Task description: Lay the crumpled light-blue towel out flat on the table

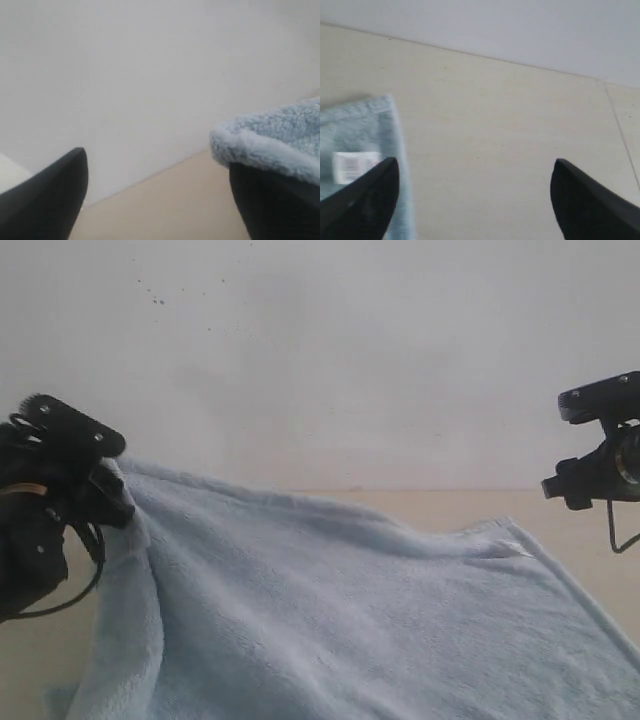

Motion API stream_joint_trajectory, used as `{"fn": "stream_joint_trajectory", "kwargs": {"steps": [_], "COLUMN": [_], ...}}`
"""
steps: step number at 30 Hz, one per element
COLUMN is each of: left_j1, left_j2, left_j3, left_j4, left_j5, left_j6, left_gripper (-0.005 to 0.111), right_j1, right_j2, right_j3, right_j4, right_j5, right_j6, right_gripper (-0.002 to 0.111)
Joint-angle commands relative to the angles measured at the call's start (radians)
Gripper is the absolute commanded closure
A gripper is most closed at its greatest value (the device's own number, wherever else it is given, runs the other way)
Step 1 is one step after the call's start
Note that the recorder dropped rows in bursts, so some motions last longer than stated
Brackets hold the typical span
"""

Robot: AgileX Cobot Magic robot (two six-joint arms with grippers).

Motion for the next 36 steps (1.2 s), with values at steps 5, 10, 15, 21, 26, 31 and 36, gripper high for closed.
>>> {"fn": "stream_joint_trajectory", "kwargs": {"steps": [5,10,15,21,26,31,36], "left_j1": [0.003,0.001,0.001,0.001,0.001,0.001,-0.023], "left_j2": [-0.014,-0.002,-0.004,-0.006,-0.013,-0.067,-0.105], "left_j3": [-0.043,-0.043,-0.043,-0.043,-0.043,-0.043,-0.092], "left_j4": [-0.14,-0.143,-0.247,-0.314,-0.337,-0.444,-0.311], "left_j5": [0.321,0.528,0.41,0.301,0.208,0.631,1.108], "left_j6": [0.062,0.186,0.188,0.204,0.206,0.19,0.19], "left_gripper": [0.034,0.034,0.045,0.102,0.084,0.058,0.067], "right_j1": [-0.003,-0.003,-0.003,-0.003,-0.003,-0.003,-0.003], "right_j2": [-0.099,-0.099,-0.096,-0.096,-0.092,-0.061,-0.053], "right_j3": [-0.006,0.044,0.098,0.101,0.101,0.139,0.187], "right_j4": [0.313,0.746,1.021,1.057,1.101,1.133,1.169], "right_j5": [0.083,0.086,0.118,0.175,0.223,0.279,0.295], "right_j6": [-0.06,-0.523,-0.749,-0.784,-0.876,-0.949,-0.95], "right_gripper": [0.03,0.032,0.072,0.107,0.107,0.107,0.107]}}
